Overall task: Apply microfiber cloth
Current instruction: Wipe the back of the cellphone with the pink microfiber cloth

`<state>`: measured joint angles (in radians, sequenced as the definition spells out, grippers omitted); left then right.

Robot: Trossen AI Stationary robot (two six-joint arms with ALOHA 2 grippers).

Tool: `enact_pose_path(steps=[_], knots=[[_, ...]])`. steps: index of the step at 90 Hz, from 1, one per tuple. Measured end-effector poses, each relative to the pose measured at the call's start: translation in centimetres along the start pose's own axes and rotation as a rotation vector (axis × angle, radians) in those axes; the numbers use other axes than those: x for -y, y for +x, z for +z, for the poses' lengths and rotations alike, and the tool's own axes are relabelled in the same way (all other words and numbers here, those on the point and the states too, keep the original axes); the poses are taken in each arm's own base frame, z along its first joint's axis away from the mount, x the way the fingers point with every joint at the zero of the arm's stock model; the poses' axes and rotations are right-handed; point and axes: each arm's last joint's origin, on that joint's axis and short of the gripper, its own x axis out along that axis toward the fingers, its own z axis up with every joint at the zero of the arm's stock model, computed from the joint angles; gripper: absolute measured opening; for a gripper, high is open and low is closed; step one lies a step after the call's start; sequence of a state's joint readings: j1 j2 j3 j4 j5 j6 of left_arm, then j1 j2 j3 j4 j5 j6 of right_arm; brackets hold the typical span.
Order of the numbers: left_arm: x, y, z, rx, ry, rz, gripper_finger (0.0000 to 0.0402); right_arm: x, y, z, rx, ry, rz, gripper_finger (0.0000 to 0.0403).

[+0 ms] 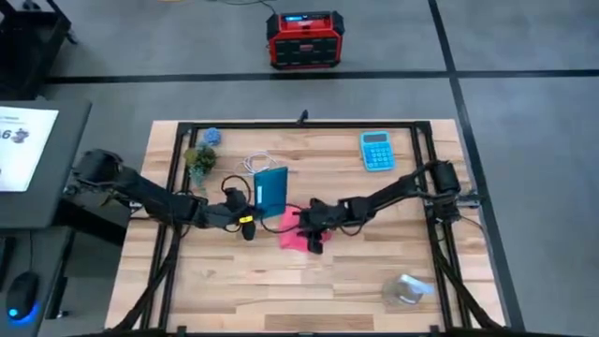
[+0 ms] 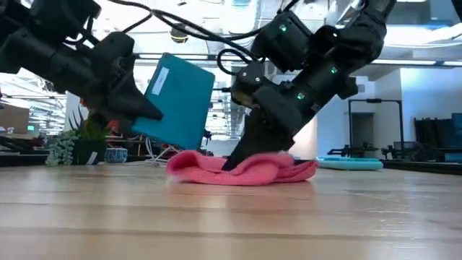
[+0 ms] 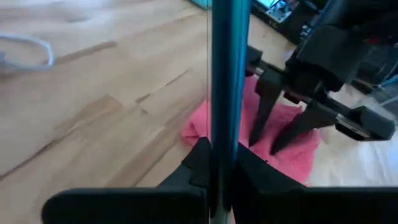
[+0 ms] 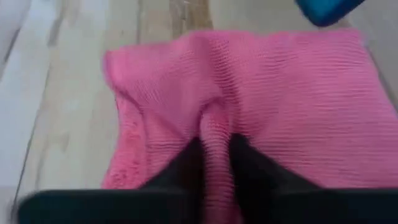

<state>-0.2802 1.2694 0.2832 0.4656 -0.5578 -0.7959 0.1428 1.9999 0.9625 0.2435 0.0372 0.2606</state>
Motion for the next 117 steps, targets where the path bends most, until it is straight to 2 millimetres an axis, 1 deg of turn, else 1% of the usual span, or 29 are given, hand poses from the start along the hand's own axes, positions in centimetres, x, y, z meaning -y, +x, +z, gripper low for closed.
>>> enact_pose_path(steps=[3,6,15,19,29,34,38,50,56,62,76,86,90,98,108,117], knots=[[-0.1,0.2,-0.2,-0.009,-0.01,0.011,0.0005,-0.4,-0.4,0.0,0.0,0.004,-0.023,0.0015],[-0.2,0.4,-0.4,-0.017,-0.022,0.022,0.0005,-0.8,-0.9,0.0,-0.007,0.019,-0.051,0.0014],[-0.2,0.9,-0.8,-0.007,-0.061,0.023,0.0005,-2.3,-3.4,0.4,0.004,0.032,-0.153,0.001],[-0.1,1.2,-1.0,0.003,-0.075,0.012,0.0005,-3.2,-4.7,0.9,0.062,0.023,-0.215,0.0005],[0.4,1.9,-1.1,0.044,-0.119,-0.048,0.0005,-5.6,-8.7,2.9,0.29,0.006,-0.38,0.0004],[0.8,2.2,-1.0,0.075,-0.14,-0.096,0.0005,-6.4,-10.0,3.4,0.366,-0.027,-0.451,0.0004],[1.1,2.5,-0.9,0.11,-0.158,-0.147,0.0005,-6.8,-10.6,3.6,0.397,-0.066,-0.493,0.0004],[2.0,2.9,-0.2,0.213,-0.205,-0.311,0.0005,-7.2,-11.1,4.5,0.463,-0.172,-0.527,0.0004],[2.4,3.3,0.1,0.238,-0.213,-0.375,0.0005,-7.0,-10.4,4.5,0.448,-0.234,-0.553,0.0004],[3.0,3.6,0.4,0.254,-0.218,-0.433,0.0005,-6.6,-9.3,4.0,0.396,-0.31,-0.583,0.0004],[3.9,4.3,0.6,0.261,-0.201,-0.476,0.0004,-6.9,-8.1,3.4,0.347,-0.422,-0.613,0.0004],[4.2,4.6,0.6,0.246,-0.185,-0.471,0.0004,-7.3,-8.0,2.9,0.318,-0.508,-0.707,0.0004],[4.2,4.6,0.7,0.245,-0.191,-0.476,0.0004,-7.6,-8.2,2.8,0.307,-0.55,-0.751,0.0004],[4.3,4.6,0.7,0.237,-0.191,-0.492,0.0004,-7.9,-9.3,3.1,0.292,-0.616,-0.819,0.0004],[4.4,4.6,0.5,0.193,-0.155,-0.535,0.0004,-7.8,-11.0,3.8,0.302,-0.589,-0.959,0.0004],[4.8,5.0,0.2,0.125,-0.125,-0.541,0.0004,-7.6,-12.3,4.6,0.328,-0.571,-0.954,0.0004]])
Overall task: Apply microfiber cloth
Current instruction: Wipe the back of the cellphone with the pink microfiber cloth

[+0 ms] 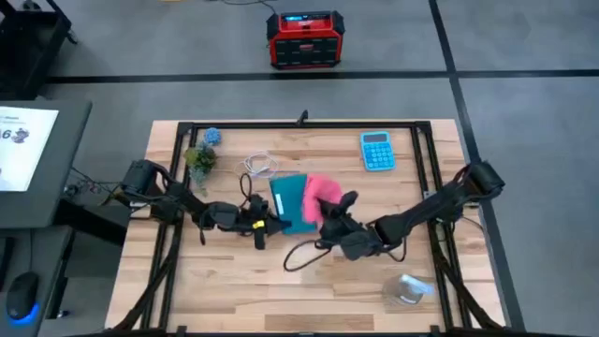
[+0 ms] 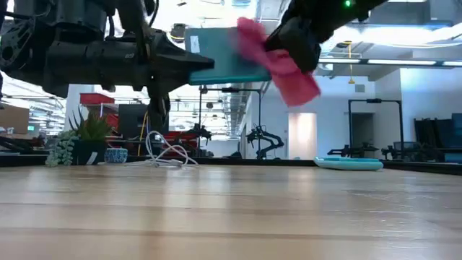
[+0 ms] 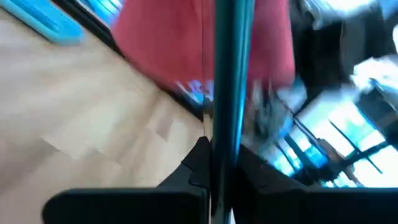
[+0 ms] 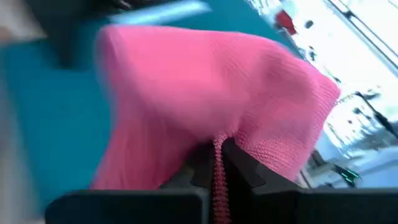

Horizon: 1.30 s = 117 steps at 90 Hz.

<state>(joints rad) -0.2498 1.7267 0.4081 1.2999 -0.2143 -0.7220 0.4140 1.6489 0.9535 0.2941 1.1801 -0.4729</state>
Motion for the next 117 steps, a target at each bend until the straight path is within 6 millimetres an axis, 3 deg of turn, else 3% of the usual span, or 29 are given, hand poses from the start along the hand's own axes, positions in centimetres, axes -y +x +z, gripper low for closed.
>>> enact_pose_path(steps=[16,36,54,72,105,117], knots=[[0.5,1.6,0.0,-0.055,0.049,0.038,0.0004,0.5,0.1,0.3,0.048,0.012,0.09,0.0003],[0.2,2.1,0.7,-0.036,0.051,0.059,0.0004,-1.2,-2.5,0.4,0.112,-0.072,0.227,0.0003],[0.2,2.2,1.3,0.011,0.042,0.042,0.0004,-2.0,-3.8,-0.4,0.083,-0.025,0.333,0.0003],[0.2,2.2,1.3,0.015,0.042,0.046,0.0004,-1.6,-2.6,-0.6,0.046,0.016,0.302,0.0003],[0.8,4.5,1.2,-0.124,0.077,0.148,0.0004,1.2,1.9,0.7,0.115,0.123,0.165,0.0003],[0.8,4.7,1.2,-0.137,0.088,0.153,0.0004,0.9,2.2,0.2,0.119,0.124,0.279,0.0003]])
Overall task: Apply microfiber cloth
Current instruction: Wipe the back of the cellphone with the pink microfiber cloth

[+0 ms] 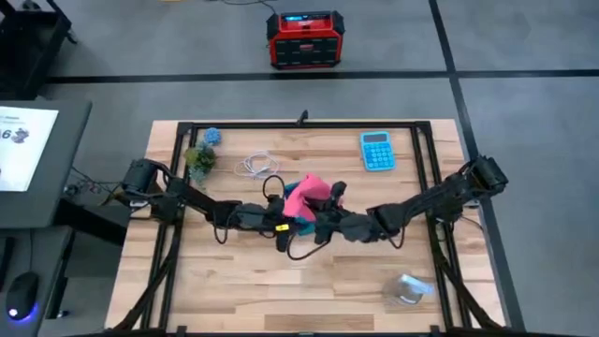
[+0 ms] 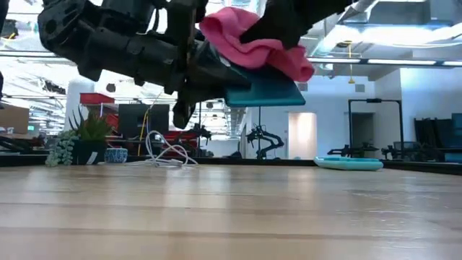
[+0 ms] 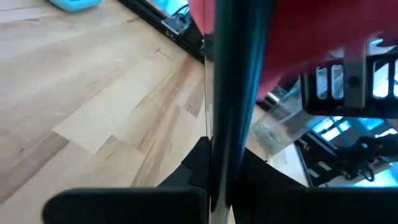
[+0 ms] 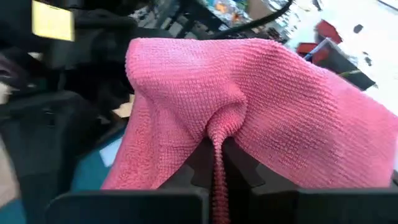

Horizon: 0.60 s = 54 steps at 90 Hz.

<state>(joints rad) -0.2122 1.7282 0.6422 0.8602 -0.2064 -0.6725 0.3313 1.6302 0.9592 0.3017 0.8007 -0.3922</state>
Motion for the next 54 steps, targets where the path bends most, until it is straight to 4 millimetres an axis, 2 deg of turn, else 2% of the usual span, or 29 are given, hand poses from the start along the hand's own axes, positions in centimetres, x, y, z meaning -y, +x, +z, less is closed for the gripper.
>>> enact_pose_path(steps=[9,16,23,34,40,47,54], knots=[[0.0,0.0,0.0,-0.013,0.008,-0.01,0.0004,-0.7,0.0,-0.7,-0.029,0.023,0.133,0.0003],[0.1,-0.1,0.0,-0.01,0.009,-0.012,0.0004,-1.0,0.1,-0.8,-0.022,0.029,0.151,0.0003],[0.1,-0.1,0.1,-0.004,0.008,-0.015,0.0004,-0.6,0.1,-0.2,0.018,0.04,0.067,0.0003],[0.1,-0.1,0.1,-0.014,0.009,-0.012,0.0004,1.1,0.4,1.0,0.053,0.112,-0.175,0.0003],[0.1,-0.1,0.1,-0.016,0.011,-0.009,0.0004,1.7,0.5,1.3,0.068,0.129,-0.222,0.0003],[0.1,-0.1,0.1,-0.018,0.014,-0.012,0.0004,1.5,0.5,1.2,0.067,0.115,-0.175,0.0003],[0.0,-0.1,-0.1,-0.035,0.028,-0.005,0.0004,0.4,0.4,0.4,0.038,0.082,-0.046,0.0003]])
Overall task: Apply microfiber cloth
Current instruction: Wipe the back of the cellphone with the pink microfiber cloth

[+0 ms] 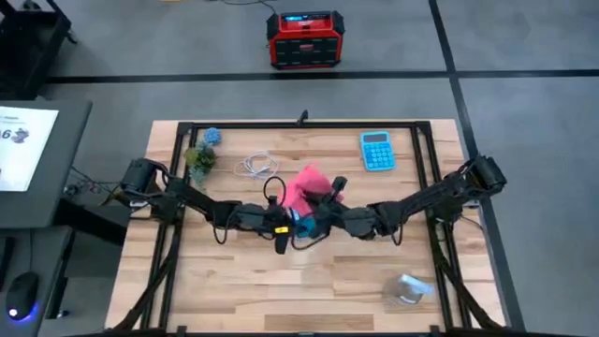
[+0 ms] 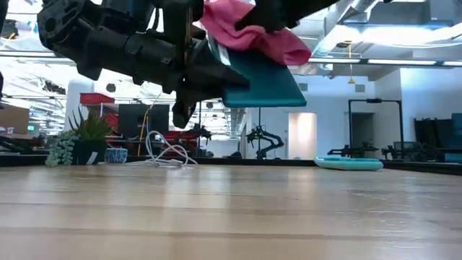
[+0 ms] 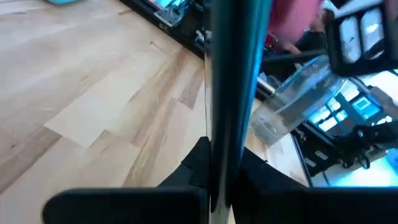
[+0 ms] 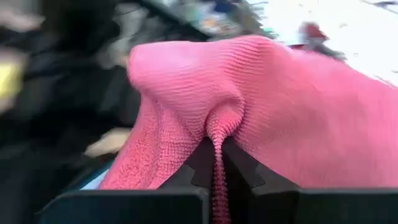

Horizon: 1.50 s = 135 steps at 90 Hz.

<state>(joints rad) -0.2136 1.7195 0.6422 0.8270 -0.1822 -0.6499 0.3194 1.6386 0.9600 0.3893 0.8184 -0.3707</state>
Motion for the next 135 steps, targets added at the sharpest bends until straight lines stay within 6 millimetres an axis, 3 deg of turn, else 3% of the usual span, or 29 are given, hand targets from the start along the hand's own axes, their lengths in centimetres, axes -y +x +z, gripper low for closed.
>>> enact_pose_path(steps=[10,17,24,39,48,69,92,102,112,126,135], knots=[[0.0,0.0,-0.1,-0.002,0.016,0.002,0.0004,-1.7,-0.2,-1.4,-0.05,-0.03,0.23,0.0003],[0.0,0.0,-0.1,-0.004,0.019,0.003,0.0004,-2.2,0.0,-1.6,-0.042,-0.033,0.282,0.0003],[0.0,0.0,0.0,0.002,0.019,0.003,0.0004,-1.8,0.4,-1.2,-0.014,-0.031,0.225,0.0003],[0.0,0.0,-0.1,-0.008,0.019,-0.006,0.0004,0.6,1.4,1.5,0.037,0.009,-0.075,0.0003],[0.0,0.0,0.0,-0.011,0.021,-0.016,0.0004,0.9,1.5,2.1,0.029,0.002,-0.086,0.0003],[-0.1,-0.1,-0.1,-0.022,0.043,0.005,0.0004,-2.0,-0.3,-1.1,-0.192,-0.063,0.048,0.0003],[-0.1,-0.1,0.2,-0.008,0.064,-0.011,0.0004,-4.5,-3.0,-3.1,-0.243,-0.106,0.151,0.0003],[0.0,-0.1,0.4,-0.001,0.062,-0.022,0.0004,-3.8,-3.0,-2.7,-0.228,-0.186,0.139,0.0003],[0.1,-0.1,0.5,0.007,0.055,-0.027,0.0004,-2.2,-2.4,-1.2,-0.215,-0.222,0.012,0.0003],[0.1,-0.1,0.5,-0.007,0.046,-0.033,0.0004,0.7,-1.7,0.9,-0.207,-0.185,-0.216,0.0003],[0.1,-0.1,0.4,-0.014,0.048,-0.04,0.0004,1.6,-1.8,1.4,-0.192,-0.106,-0.218,0.0003]])
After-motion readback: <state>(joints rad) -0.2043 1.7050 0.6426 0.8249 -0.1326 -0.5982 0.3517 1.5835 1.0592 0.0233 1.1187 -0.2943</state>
